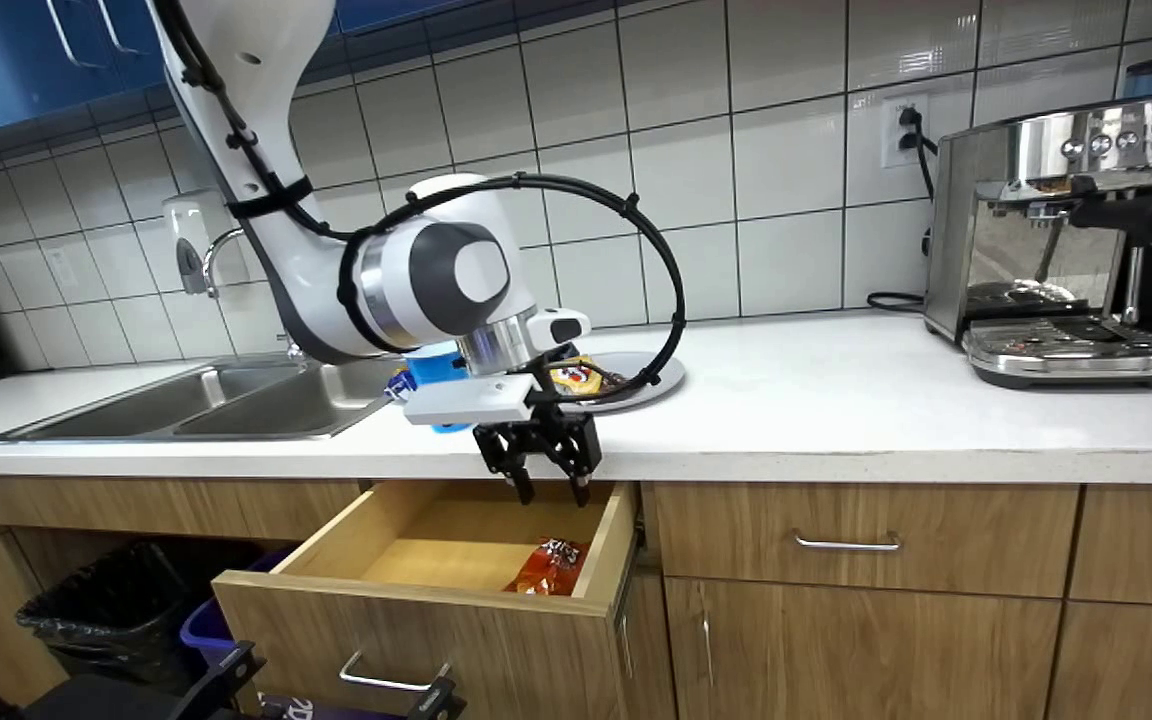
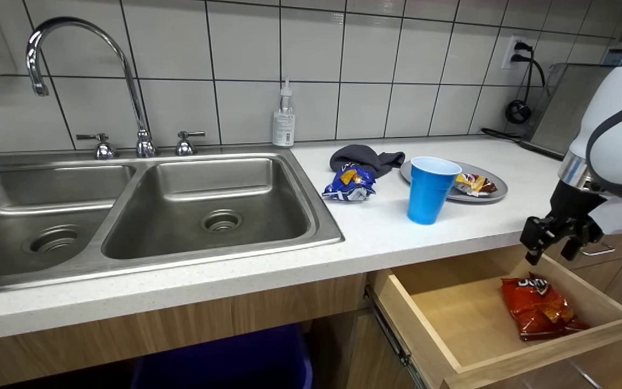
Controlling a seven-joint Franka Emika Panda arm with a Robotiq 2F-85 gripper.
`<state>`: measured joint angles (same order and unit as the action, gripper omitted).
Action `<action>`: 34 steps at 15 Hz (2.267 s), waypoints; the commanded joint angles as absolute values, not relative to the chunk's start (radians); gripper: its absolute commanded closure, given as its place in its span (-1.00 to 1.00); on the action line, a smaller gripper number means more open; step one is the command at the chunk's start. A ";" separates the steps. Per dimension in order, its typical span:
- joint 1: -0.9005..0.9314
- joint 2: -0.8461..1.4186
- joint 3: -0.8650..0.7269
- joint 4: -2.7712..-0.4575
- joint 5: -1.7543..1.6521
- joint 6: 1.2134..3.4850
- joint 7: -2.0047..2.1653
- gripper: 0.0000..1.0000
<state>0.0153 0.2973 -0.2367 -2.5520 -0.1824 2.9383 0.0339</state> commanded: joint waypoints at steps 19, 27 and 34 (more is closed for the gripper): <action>-0.044 0.093 -0.173 -2.549 -0.152 2.826 0.034 -1.00; -0.044 0.093 -0.172 -2.549 -0.152 2.826 0.034 -1.00; -0.040 0.125 -0.173 -2.483 -0.175 2.855 0.039 -1.00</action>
<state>-0.0167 0.0974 -0.1936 -2.5325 -0.1523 2.8434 0.0337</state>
